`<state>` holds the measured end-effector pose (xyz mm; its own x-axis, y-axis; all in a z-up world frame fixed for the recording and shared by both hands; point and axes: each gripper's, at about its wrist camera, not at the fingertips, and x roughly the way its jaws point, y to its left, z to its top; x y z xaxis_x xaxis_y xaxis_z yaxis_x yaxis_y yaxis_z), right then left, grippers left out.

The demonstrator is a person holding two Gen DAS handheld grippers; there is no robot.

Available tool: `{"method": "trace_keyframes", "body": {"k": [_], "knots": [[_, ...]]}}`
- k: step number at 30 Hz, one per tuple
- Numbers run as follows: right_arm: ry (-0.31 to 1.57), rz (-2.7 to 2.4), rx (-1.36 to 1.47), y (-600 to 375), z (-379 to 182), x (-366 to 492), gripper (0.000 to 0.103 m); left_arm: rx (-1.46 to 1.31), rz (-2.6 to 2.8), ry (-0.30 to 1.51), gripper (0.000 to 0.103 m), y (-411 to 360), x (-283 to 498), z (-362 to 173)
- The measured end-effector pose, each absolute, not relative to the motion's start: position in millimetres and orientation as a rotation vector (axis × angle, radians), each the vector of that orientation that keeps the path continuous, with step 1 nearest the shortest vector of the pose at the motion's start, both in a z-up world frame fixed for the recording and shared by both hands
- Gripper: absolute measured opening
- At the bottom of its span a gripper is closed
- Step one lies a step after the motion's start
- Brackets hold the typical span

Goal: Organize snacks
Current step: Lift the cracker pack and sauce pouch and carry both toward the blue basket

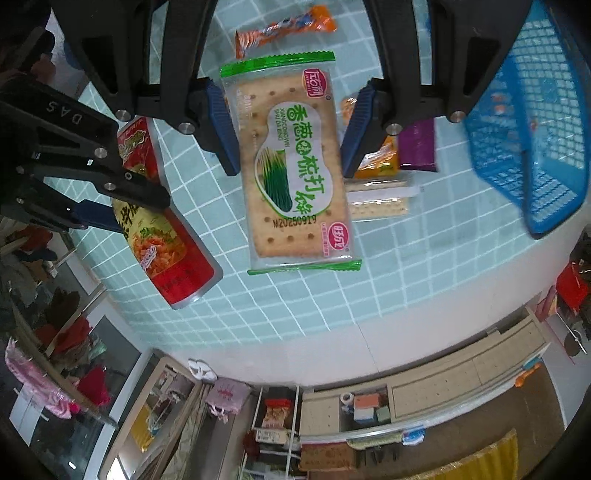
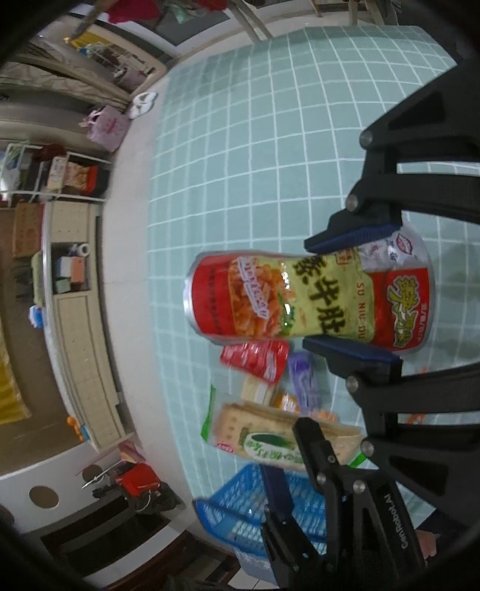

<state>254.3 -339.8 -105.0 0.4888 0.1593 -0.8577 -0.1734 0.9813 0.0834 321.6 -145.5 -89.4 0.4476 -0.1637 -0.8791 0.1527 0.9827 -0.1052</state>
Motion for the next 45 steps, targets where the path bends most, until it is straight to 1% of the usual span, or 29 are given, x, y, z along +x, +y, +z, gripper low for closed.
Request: {"method": "trace_keyframes", "body": {"k": [7,17,31,45], "knots": [[0.976,0.232,-0.049,-304.1,-71.5,230.4,0.050,-0.019,-0.171,1.012,0.053,-106.1,279.6,-44.3],[0.909,0.301,-0.103,-241.6,-40.1,205.3,0.050,-0.032,-0.110,0.946,0.053,-41.8,222.7,-7.2],[0.871,0.392,-0.161,-169.1,-25.0,186.6,0.050,-0.082,-0.009,0.898,0.053,36.8,180.9,13.8],[0.888,0.457,-0.190,-119.6,-30.5,198.4,0.050,-0.103,0.040,0.895,0.053,72.7,173.4,17.7]]}}
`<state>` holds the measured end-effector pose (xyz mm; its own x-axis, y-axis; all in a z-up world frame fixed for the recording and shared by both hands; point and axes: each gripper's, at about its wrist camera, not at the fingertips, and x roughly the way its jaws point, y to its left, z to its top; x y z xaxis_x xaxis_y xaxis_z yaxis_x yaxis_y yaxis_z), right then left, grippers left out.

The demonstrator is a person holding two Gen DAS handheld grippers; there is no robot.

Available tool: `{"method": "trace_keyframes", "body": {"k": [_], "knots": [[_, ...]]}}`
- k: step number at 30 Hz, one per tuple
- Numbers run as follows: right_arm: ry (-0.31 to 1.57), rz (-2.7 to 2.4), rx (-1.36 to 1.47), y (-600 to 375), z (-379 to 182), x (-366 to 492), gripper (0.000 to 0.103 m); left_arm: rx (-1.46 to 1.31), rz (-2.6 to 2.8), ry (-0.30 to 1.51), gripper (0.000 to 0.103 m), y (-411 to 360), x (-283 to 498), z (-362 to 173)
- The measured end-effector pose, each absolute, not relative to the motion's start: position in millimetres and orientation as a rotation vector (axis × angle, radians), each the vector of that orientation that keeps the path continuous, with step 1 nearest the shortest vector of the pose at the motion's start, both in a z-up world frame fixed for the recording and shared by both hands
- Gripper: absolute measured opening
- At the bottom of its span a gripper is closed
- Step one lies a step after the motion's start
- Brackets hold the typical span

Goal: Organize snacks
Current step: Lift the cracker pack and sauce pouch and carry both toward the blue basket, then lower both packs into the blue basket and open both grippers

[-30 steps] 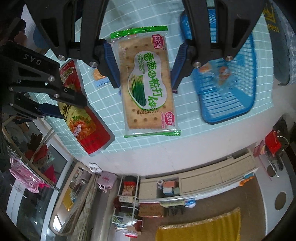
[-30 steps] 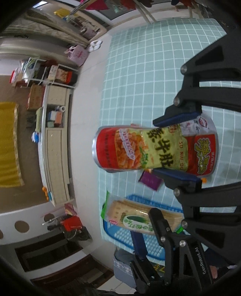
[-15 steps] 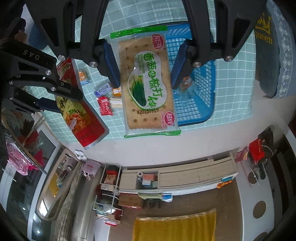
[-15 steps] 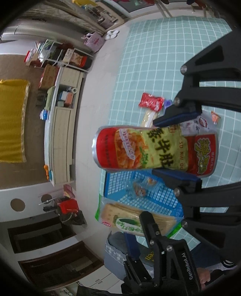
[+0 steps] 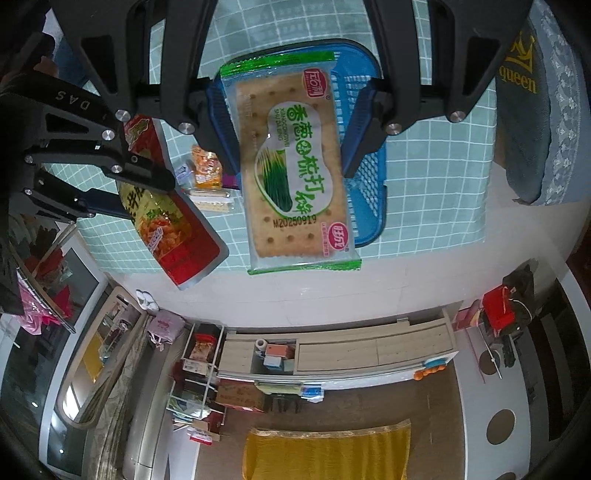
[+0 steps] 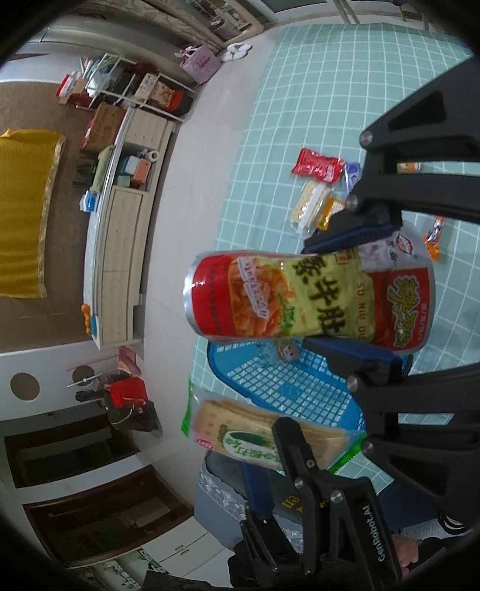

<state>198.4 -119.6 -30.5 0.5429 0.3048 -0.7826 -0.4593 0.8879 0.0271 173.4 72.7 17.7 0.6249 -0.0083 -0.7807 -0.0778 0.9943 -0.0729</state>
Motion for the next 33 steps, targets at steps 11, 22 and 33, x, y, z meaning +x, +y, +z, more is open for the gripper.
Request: {"method": "trace_keyframes", "body": {"k": [11,22,33], "knots": [[0.932,0.484,-0.207,-79.0,-48.3,221.5,0.050,-0.141,0.060,0.927,0.053,99.1,188.4,-1.0],[1.009,0.492,-0.217,-45.8,-80.9,249.5,0.050,-0.184,0.052,1.000,0.053,117.7,218.6,-41.2],[1.062,0.484,-0.227,-30.9,-101.0,271.1,0.050,-0.197,0.040,1.035,0.053,125.9,243.5,-61.9]]}}
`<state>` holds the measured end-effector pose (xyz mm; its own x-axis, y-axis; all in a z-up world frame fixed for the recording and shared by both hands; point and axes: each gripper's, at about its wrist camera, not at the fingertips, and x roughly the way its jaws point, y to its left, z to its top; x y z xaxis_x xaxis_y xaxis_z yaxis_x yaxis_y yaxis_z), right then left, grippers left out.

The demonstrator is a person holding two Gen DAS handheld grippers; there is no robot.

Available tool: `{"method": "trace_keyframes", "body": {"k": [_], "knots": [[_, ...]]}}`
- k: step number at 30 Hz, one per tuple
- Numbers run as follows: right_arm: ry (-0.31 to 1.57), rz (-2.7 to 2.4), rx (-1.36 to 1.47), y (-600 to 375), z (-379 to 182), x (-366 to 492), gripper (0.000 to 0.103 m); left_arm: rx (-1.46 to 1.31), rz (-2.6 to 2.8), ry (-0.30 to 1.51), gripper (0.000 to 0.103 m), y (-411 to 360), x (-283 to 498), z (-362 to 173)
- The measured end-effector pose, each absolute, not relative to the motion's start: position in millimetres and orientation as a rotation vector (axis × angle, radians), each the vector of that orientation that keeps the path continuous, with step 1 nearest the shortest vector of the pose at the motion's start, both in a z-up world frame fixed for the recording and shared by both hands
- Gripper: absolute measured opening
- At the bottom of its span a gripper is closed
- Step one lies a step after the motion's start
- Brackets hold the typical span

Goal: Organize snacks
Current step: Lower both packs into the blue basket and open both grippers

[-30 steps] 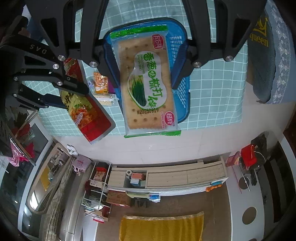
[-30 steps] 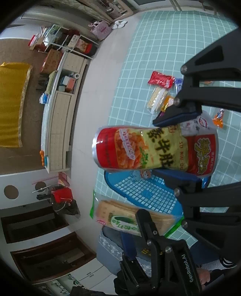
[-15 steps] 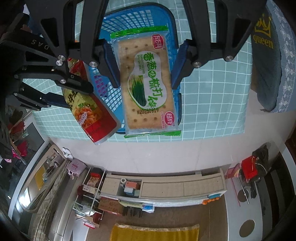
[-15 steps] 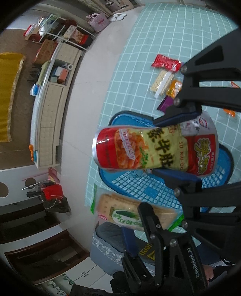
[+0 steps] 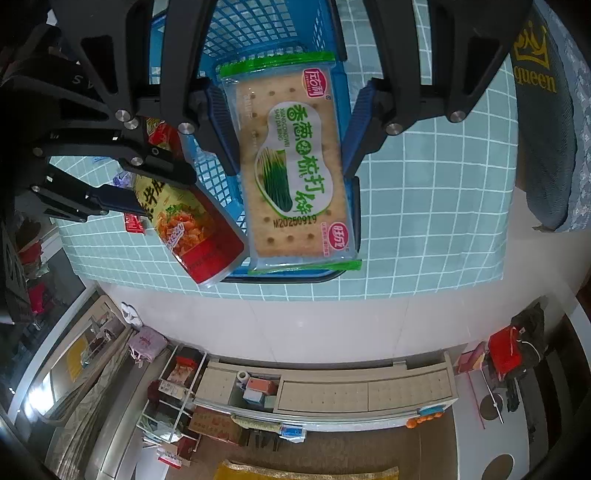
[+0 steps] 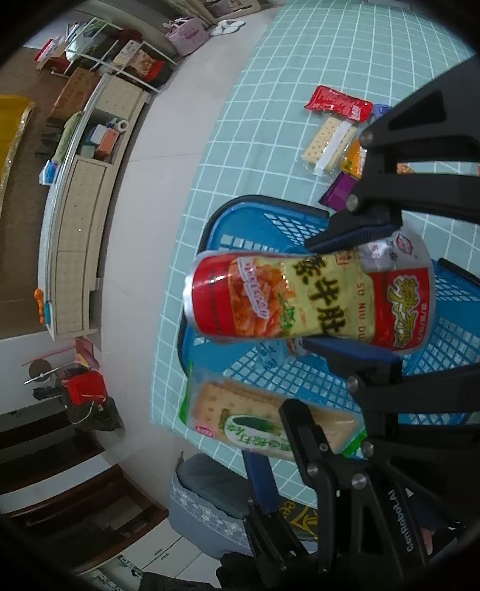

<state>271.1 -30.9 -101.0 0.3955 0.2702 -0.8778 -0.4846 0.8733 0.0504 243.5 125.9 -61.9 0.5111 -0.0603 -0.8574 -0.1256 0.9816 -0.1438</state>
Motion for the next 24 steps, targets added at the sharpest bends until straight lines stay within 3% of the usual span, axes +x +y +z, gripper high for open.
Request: {"method": "trace_keyframes", "body": {"k": [24], "knots": [[1.086,0.450,-0.230,-20.3,-105.7,283.5,0.051,-0.202,0.030,1.071,0.053,133.3,262.6,-78.2]]}}
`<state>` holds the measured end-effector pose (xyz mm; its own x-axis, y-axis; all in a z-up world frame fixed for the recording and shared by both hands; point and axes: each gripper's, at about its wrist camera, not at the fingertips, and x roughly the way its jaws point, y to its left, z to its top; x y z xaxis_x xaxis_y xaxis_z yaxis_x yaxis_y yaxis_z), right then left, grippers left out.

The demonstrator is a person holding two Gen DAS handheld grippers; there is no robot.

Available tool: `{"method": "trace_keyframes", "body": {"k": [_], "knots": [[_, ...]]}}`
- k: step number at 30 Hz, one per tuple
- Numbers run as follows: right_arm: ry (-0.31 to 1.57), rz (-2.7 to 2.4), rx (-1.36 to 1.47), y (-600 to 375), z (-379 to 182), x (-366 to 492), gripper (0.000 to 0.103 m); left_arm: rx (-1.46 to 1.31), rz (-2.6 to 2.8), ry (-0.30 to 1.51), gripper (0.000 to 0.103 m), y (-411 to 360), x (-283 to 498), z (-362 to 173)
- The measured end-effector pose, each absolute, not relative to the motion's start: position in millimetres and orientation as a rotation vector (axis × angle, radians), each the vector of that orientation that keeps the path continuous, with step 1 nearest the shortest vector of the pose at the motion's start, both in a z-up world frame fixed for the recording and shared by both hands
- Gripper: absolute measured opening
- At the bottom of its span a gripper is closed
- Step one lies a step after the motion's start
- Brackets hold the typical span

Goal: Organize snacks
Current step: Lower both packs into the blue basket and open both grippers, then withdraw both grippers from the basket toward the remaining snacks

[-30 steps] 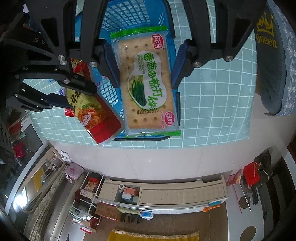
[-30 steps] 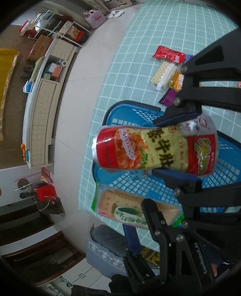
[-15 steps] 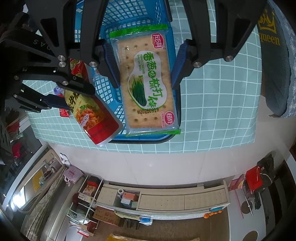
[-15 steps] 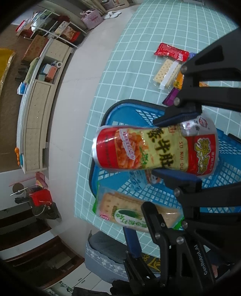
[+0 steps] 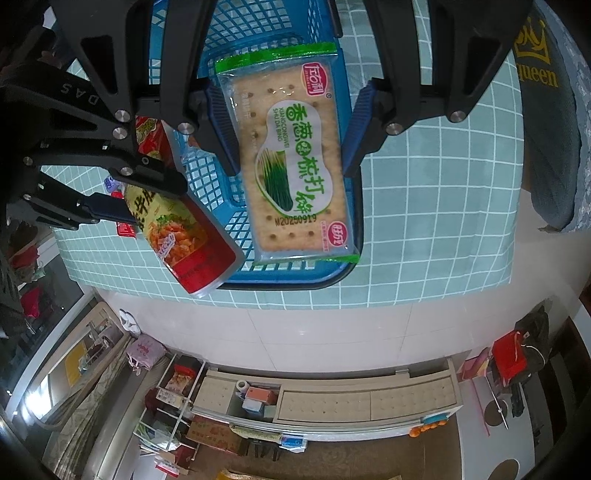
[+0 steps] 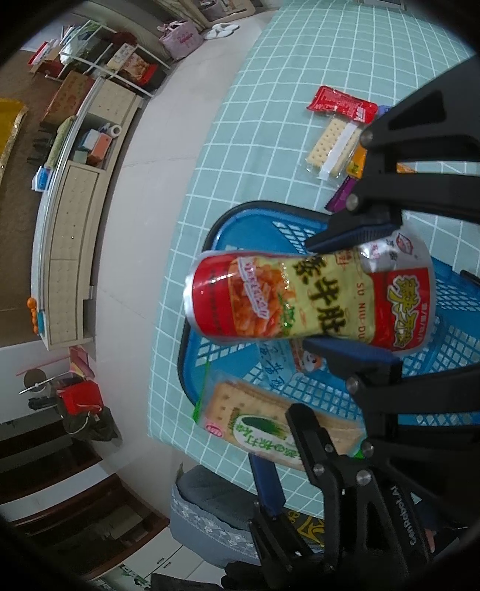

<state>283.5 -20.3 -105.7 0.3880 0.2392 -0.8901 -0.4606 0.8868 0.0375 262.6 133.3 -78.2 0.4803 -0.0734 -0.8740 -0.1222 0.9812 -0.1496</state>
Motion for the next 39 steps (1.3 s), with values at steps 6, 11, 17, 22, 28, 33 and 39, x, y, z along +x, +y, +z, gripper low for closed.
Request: {"method": "trace_keyframes", "body": {"k": [6,11,17,22,28,33,39], "knots": [[1.085,0.447,-0.228,-20.0,-105.6,283.6,0.051,-0.191,0.031,1.068,0.053,133.2,263.8,-78.7],[1.079,0.439,-0.216,-20.4,-105.5,285.3,0.061,-0.186,0.040,1.057,0.054,136.1,263.3,-75.5],[1.049,0.412,-0.195,-29.5,-97.6,284.6,0.084,-0.187,0.055,1.051,0.054,138.6,256.1,-73.2],[1.041,0.395,-0.180,-41.8,-90.5,278.1,0.086,-0.188,0.058,1.036,0.057,135.6,249.4,-64.3],[1.028,0.376,-0.153,-61.2,-75.9,266.2,0.086,-0.157,0.043,1.002,0.057,117.6,239.2,-43.1],[1.008,0.367,-0.132,-80.2,-61.8,254.3,0.086,-0.132,0.029,0.981,0.060,100.4,233.6,-29.9],[0.984,0.350,-0.111,-106.7,-47.9,238.6,0.086,-0.100,0.007,0.963,0.060,74.5,227.1,-16.4]]}}
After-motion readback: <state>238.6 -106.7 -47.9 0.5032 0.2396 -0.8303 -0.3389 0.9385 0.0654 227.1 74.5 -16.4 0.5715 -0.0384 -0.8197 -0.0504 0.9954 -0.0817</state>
